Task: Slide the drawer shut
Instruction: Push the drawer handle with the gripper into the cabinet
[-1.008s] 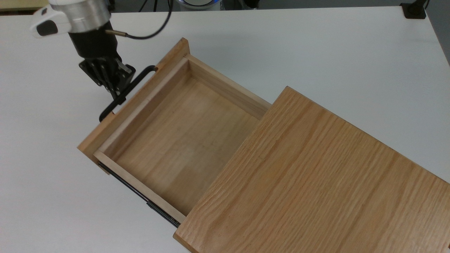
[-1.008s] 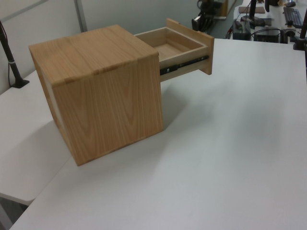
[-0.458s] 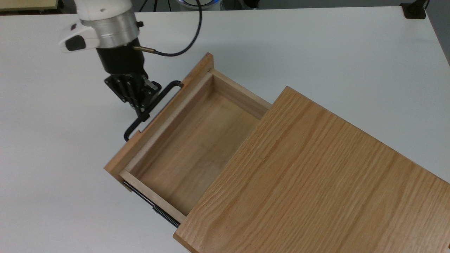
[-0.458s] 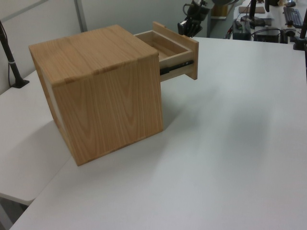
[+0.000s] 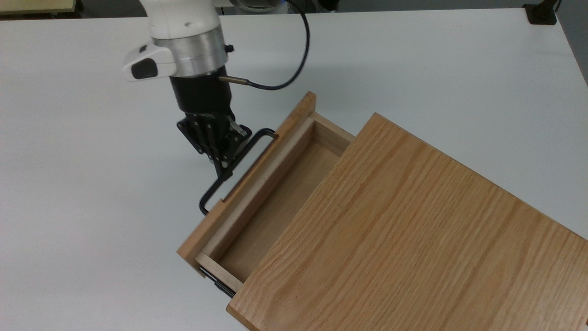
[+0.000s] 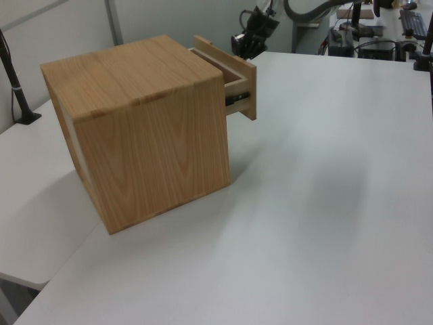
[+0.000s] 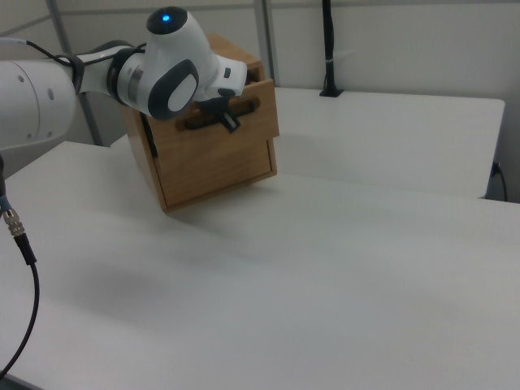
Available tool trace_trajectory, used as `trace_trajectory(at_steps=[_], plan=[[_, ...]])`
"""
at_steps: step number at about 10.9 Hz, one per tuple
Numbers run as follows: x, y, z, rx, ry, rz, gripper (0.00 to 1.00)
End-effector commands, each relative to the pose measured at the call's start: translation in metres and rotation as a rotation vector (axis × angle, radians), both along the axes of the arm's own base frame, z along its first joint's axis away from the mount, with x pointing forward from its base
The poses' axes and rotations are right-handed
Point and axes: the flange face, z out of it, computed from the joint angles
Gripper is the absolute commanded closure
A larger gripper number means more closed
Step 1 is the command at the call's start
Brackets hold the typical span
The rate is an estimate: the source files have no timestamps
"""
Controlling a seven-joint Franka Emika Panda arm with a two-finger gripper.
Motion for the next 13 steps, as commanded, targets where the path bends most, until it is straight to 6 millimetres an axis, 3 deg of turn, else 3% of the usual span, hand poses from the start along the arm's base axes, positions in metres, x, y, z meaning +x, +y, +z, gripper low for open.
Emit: trace_trajectory(at_steps=[1,7,11,13], plan=[[0.013,0.031,-0.004,0.031,-0.084,-0.021,1.00],[0.029,0.081,-0.023,0.072,-0.226,-0.032,1.00],[0.036,0.089,-0.025,0.099,-0.239,-0.050,1.00],[0.032,0.079,-0.013,0.070,-0.250,-0.034,1.00]])
